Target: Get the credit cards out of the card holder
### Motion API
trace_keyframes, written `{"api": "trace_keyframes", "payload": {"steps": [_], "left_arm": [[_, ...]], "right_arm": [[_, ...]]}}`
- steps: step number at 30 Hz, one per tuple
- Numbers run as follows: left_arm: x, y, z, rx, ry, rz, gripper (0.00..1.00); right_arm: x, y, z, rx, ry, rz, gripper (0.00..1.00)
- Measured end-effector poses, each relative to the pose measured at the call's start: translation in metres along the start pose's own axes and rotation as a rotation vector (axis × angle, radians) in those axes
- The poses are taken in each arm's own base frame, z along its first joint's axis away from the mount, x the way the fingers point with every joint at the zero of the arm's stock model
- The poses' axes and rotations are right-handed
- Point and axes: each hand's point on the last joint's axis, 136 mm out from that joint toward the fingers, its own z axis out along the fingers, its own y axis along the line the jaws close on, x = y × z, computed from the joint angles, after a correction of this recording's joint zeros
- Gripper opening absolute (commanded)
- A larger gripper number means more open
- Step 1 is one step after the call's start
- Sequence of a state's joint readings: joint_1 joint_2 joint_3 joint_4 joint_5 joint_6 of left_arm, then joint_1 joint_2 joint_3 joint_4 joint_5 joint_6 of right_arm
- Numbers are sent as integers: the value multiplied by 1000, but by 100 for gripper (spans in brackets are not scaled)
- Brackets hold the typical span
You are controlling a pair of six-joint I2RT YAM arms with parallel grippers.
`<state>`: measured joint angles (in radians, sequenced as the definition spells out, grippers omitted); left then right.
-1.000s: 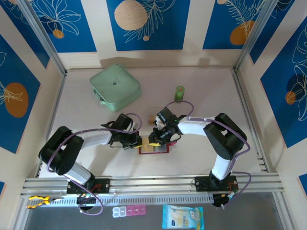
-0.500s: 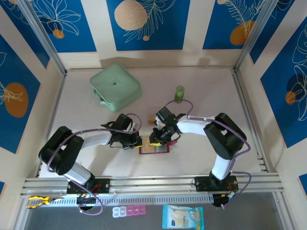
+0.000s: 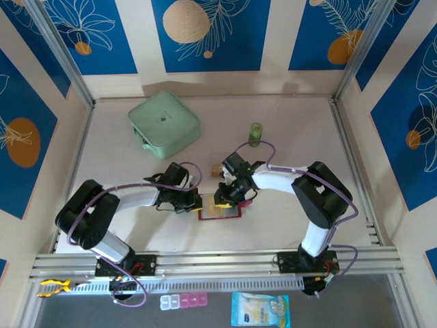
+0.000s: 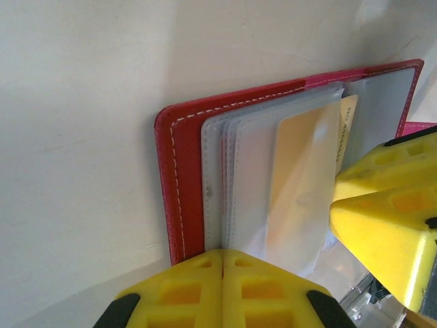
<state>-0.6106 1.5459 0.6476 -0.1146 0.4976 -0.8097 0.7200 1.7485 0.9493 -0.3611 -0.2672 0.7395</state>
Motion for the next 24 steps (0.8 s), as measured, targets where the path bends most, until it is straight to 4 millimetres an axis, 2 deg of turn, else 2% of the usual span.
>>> {"api": "trace_keyframes", "payload": {"steps": [6,11,18,24], "left_arm": [[2,0,-4,-11,9,-1,3],[-3,-13,-10,-4,-4,13,2],[-5,-34,-9,16,-3,60,1],[1,-28,4,-11,36,55,0]], "right_arm": [[-2,6,-8,-12,-24,-14,23],[-4,13,-21,-42,-59,-30,23],[-3,-3,-22,-40,-64,7,23],[-2,-8,-22,-41,-65,23,24]]}}
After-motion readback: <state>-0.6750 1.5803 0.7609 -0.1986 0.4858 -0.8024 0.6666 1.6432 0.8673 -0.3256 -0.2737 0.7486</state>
